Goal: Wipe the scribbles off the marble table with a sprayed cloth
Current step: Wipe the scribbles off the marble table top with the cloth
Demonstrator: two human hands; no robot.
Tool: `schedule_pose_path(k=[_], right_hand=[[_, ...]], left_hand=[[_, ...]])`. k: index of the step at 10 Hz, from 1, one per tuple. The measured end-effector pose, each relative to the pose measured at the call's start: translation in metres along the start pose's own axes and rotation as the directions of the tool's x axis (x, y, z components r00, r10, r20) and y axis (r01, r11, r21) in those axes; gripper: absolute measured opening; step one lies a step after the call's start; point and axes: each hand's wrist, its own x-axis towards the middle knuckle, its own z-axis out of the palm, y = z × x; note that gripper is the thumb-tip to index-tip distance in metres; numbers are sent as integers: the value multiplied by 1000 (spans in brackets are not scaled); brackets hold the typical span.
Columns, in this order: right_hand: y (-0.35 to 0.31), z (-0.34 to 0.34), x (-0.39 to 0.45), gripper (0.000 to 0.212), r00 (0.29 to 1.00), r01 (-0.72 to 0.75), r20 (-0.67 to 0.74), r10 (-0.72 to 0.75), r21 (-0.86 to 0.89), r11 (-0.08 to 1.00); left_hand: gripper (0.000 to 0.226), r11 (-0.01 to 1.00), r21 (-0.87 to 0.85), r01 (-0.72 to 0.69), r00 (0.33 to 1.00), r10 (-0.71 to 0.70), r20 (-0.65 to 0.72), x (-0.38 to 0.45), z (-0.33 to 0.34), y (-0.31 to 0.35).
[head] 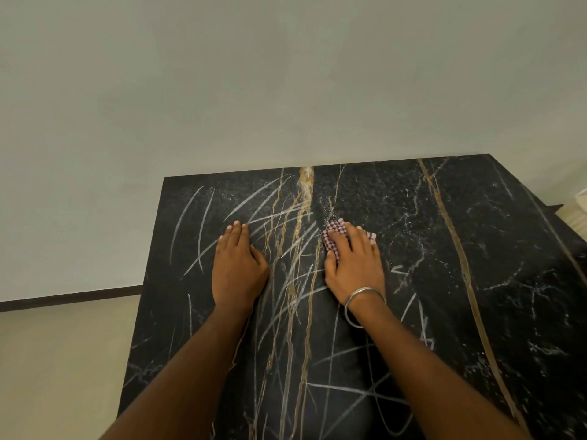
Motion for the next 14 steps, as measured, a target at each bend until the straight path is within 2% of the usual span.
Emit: schedule_pose_path(k=[2,3,4,5,7,8,10,12,13,14], right_hand=[[17,-4,-5,52,997,75,15,-76,9,997],[55,-12,1,48,999,-38,-39,37,-13,999],[60,-14,0,47,991,-121,-58,119,-25,992],[43,-12,-5,48,990,-132,-43,131,-29,991],[7,-6,-33,51,1000,13,20,-14,19,1000],[20,-8,-30,52,997,76,24,-77,7,997],[73,-18,-19,48,995,-84,-63,81,-34,996],[57,-15,-26,48,988,-144,-65,143,-20,989],[30,-10,-47,49,998,-58,-34,58,-10,998],[38,-15,-57,51,999,37,-7,-37,-11,999]], left_hand=[[53,1000,-5,-5,1000,5,7,0,-2,1],[54,1000,-4,-11,1000,11,3,0,-1,1],[53,1000,-3,-11,1000,11,-8,-2,-1,1],[53,1000,2,-13,1000,13,-4,-1,-1,0],[53,1000,-3,-15,1000,15,4,-2,-1,2],[53,1000,-7,-16,1000,16,6,-2,-2,1],[54,1000,-5,-28,1000,28,0,-2,0,0],[54,999,8,-35,999,35,-5,0,2,-1],[54,1000,5,-30,1000,30,0,-3,1,1],[53,999,-5,-52,998,52,19,-8,-3,3]])
